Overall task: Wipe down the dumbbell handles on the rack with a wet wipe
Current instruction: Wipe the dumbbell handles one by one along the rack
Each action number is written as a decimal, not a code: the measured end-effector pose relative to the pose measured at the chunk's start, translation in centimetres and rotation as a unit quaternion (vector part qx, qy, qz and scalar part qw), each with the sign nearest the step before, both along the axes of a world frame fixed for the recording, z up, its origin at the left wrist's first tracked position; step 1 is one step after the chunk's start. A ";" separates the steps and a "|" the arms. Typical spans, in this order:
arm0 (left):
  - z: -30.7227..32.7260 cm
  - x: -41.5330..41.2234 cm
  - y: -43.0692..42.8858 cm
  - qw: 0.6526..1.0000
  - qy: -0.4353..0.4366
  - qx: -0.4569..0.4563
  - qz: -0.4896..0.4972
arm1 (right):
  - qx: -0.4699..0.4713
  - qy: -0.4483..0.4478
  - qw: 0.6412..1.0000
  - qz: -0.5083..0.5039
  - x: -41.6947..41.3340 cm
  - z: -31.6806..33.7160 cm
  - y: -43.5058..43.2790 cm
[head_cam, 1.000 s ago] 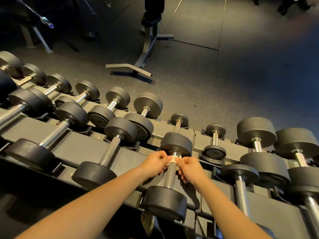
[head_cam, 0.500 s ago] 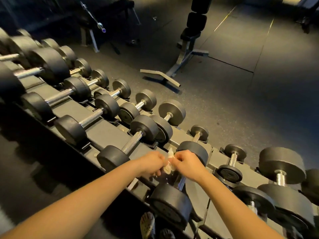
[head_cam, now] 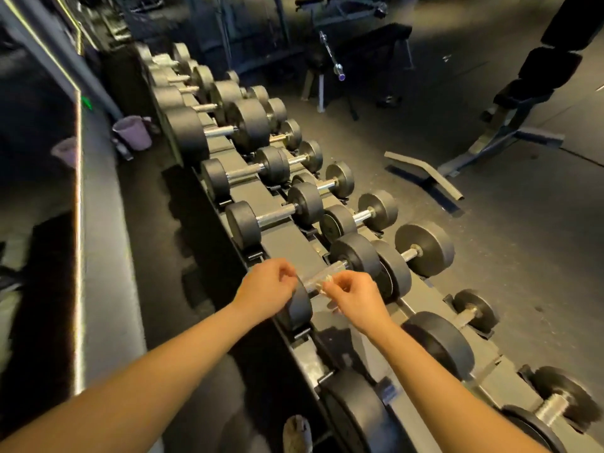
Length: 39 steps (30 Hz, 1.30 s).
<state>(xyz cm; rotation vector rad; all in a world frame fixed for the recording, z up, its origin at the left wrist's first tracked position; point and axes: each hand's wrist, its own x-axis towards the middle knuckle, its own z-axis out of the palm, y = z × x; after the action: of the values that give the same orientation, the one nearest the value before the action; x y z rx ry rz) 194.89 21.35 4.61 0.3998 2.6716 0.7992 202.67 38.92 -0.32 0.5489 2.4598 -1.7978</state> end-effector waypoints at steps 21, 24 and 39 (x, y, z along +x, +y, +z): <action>-2.1 0.0 -0.2 0.948 -0.027 -0.302 -0.093 | 0.231 -0.096 0.891 0.379 -13.4 -3.7 -2.5; -1.8 0.0 -0.1 0.947 -0.029 -0.307 -0.088 | 0.338 -0.125 0.862 0.357 -13.9 -3.8 -1.8; -2.1 -0.4 -0.4 0.958 -0.042 -0.269 -0.091 | 0.218 0.197 0.921 0.256 -4.2 -7.2 0.0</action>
<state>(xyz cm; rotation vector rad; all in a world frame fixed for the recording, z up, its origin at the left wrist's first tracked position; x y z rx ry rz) 194.50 20.94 2.50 0.4457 2.5840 0.0201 198.45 38.94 -7.52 -0.4774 2.8995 -1.2459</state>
